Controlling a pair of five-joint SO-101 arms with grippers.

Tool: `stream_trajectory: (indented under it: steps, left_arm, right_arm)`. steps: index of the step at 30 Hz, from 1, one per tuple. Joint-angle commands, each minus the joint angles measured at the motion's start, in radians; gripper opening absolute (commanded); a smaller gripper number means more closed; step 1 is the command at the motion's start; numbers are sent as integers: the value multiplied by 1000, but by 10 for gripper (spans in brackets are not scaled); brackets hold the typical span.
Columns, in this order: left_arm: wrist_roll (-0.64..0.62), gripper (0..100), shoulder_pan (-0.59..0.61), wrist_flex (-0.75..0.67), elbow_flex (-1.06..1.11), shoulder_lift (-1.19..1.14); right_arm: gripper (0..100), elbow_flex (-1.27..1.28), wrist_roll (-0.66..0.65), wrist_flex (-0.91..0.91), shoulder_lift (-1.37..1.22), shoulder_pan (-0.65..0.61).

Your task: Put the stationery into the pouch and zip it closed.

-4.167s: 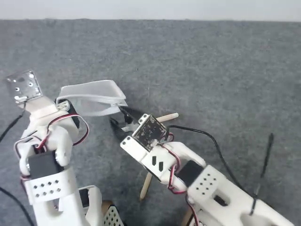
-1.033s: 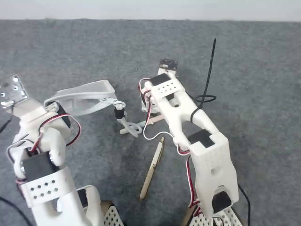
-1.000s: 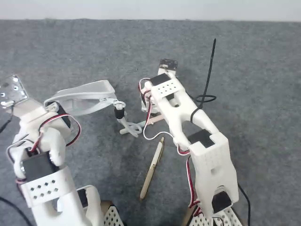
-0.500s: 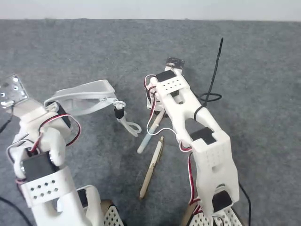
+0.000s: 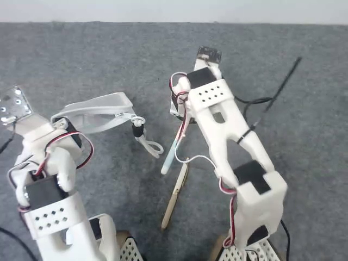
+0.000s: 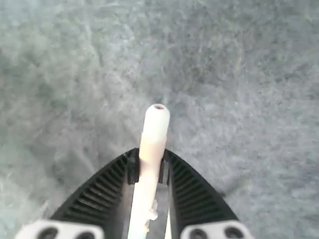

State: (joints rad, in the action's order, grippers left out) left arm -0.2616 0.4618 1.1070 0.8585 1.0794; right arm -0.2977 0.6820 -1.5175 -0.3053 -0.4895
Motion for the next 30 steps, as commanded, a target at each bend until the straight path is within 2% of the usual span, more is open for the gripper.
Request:
stream_trajectory:
  steps: [1,6,19,22,30]
  left_arm:
    - [-14,12,9,-35,-10,9]
    - [-14,12,9,-35,-10,9]
    - [-14,12,9,-35,-10,9]
    - [-14,12,8,-35,-10,9]
    - [-14,12,8,-35,-10,9]
  right_arm:
    - [6,-54,-106,-53,143,-8]
    - [6,-54,-284,-114,236,-10]
    - [6,-46,-318,-220,401,-18]
    - [6,-46,-370,-243,418,-16]
    - [6,41,-400,-200,501,-18]
